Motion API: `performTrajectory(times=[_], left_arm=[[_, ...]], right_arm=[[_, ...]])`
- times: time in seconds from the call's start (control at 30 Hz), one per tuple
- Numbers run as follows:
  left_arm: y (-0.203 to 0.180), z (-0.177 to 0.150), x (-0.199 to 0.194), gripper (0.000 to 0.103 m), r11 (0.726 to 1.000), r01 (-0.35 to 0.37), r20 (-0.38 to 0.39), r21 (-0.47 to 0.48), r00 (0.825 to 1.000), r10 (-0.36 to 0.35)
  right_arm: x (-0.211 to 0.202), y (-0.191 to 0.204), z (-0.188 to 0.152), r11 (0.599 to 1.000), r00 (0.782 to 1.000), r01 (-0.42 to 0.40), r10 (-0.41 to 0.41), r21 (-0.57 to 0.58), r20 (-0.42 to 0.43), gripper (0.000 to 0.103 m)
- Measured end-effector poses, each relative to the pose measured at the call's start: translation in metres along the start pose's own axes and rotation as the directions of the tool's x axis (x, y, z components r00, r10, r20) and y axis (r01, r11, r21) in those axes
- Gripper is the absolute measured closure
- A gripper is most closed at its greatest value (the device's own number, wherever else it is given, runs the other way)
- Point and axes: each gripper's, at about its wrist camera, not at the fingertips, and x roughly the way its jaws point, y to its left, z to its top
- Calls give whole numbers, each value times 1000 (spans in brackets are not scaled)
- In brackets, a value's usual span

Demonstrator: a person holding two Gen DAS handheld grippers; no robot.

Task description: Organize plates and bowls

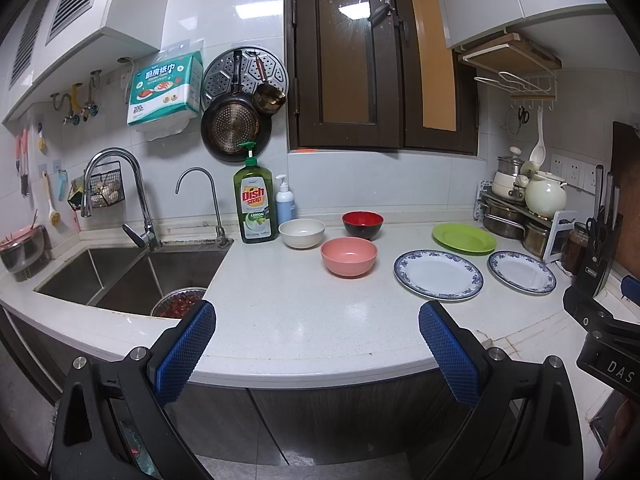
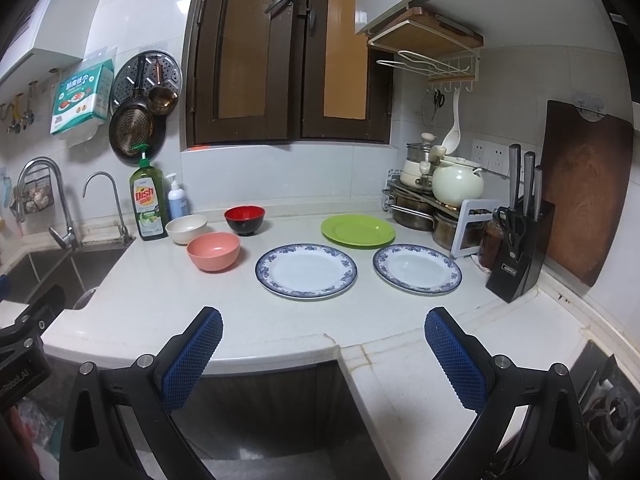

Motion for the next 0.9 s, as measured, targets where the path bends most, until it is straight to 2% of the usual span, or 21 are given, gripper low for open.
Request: performTrajectory(times=[0.4,0.53,0.9], left_arm=[[-2,0,6,0,1000,3,-11,9,1000,-3],[-1,-1,16,0,999,24,-30,23,999,-23],[4,8,49,0,996,71,-19,57,997,-70]], right_arm=[[1,0,0,1000,1000,3,-3,2,-1,1],[5,1,-2,1000,1000,7,-7,9,-11,1],[33,14,-3,997,998,36,-33,62,-51,1]])
